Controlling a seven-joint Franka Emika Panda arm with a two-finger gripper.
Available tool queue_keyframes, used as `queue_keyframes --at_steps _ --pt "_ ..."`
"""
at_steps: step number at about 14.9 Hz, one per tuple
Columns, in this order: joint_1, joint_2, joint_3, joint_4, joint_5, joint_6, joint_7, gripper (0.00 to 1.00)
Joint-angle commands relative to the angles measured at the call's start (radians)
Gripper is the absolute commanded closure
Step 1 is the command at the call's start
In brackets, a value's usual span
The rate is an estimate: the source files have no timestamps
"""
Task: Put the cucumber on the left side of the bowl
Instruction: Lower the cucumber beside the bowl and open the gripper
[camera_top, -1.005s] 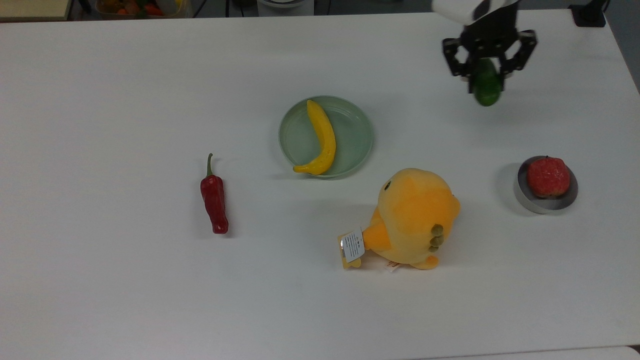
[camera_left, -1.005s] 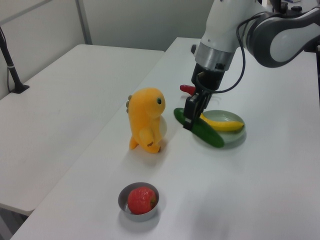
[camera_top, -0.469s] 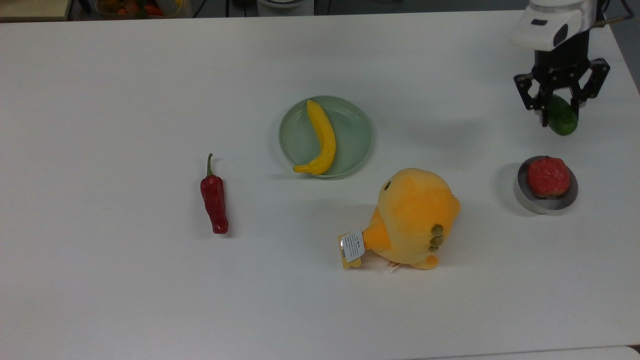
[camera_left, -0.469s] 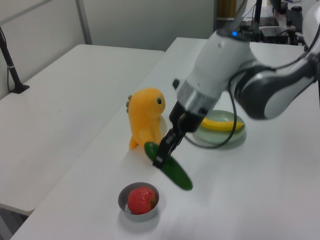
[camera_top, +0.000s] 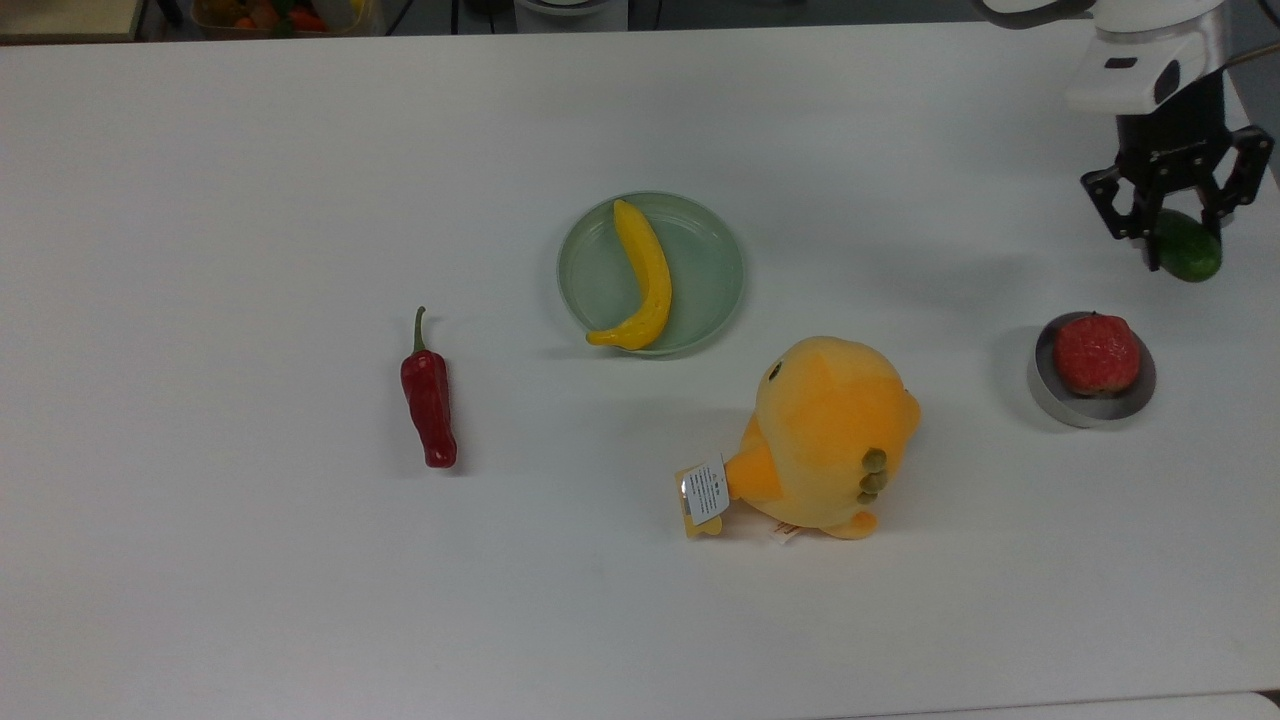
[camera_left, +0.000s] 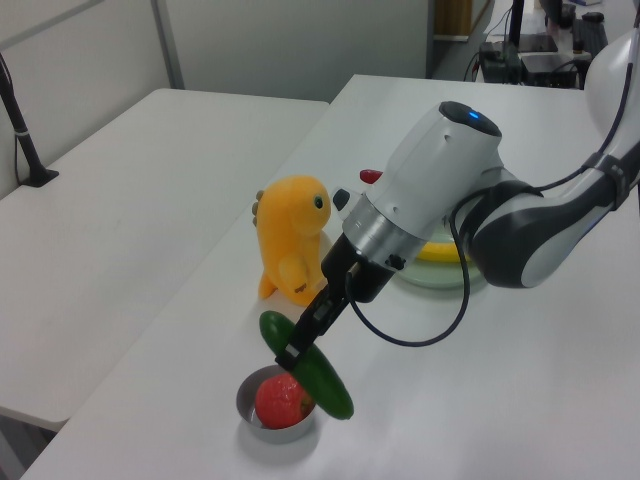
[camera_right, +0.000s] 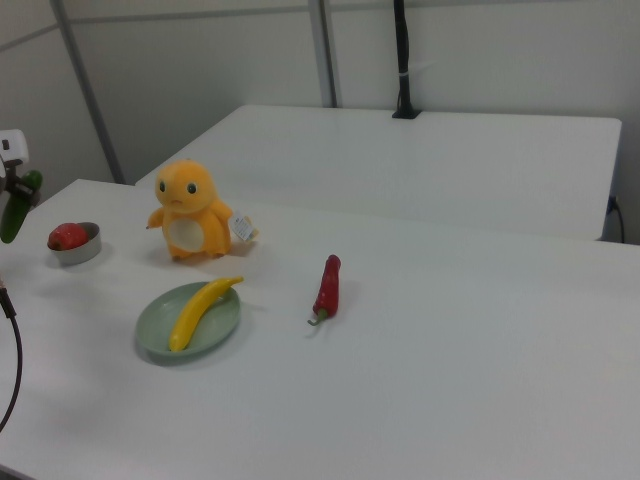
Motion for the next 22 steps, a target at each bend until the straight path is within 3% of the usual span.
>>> queue_keyframes --at_steps 1,4,7,15,18,19,20,22 --pt "0.081 0.054 -0.093 0.059 -0.022 0.084 0.031 0.88" --pt "0.114 0.139 -0.121 0.148 -0.022 0.106 0.032 0.88" --pt "0.145 0.169 -0.167 0.15 -0.021 0.182 0.032 0.88" --pt "0.145 0.216 -0.172 0.168 -0.022 0.21 0.032 0.83" --pt "0.142 0.219 -0.182 0.168 -0.022 0.224 0.032 0.77" --pt "0.141 0.22 -0.183 0.168 -0.022 0.228 0.032 0.71" --pt "0.141 0.223 -0.183 0.168 -0.022 0.236 0.032 0.53" --pt "0.139 0.226 -0.184 0.168 -0.022 0.238 0.032 0.33"
